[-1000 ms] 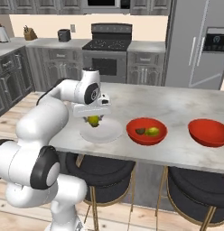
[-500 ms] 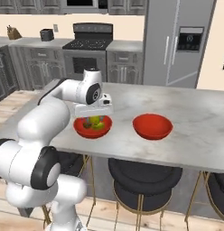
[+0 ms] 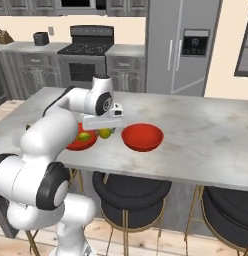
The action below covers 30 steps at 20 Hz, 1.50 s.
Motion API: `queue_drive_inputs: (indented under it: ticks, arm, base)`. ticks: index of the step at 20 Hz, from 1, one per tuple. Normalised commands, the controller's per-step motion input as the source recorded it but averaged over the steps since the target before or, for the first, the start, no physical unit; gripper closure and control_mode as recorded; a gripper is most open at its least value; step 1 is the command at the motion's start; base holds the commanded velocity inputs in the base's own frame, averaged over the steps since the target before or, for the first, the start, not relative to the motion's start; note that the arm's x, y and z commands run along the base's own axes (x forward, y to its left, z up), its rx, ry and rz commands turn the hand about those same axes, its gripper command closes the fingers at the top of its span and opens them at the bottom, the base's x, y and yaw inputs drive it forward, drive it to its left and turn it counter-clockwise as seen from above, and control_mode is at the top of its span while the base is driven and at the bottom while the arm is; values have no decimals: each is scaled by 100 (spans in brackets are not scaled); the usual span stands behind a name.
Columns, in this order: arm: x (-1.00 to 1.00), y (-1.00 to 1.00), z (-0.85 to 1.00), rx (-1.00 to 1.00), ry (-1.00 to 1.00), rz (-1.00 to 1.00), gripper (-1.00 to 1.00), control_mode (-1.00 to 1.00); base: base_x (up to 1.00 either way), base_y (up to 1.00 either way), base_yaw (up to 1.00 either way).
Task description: Take the fruits from the plate on the dining counter and place two fruits in each bowl.
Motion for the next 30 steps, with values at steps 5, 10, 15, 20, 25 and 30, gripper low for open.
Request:
queue_drive_inputs:
  ticks: [5,10,15,20,25,30]
  arm:
    - [0,0,0,0,0,0,100,100]
    - [0,0,0,0,0,0,100,100]
    - [0,0,0,0,0,0,100,100]
    - [0,0,0,0,0,0,100,100]
    - [29,-1,0,0,2,4,100,-100]
    - [96,-3,-25,-5,1,-3,100,-100]
  base:
    - [7,-53,-5]
    - [32,-39,-1]
    - [74,0,0]
    - [68,0,0]
    - [0,0,0]
    - [0,0,0]
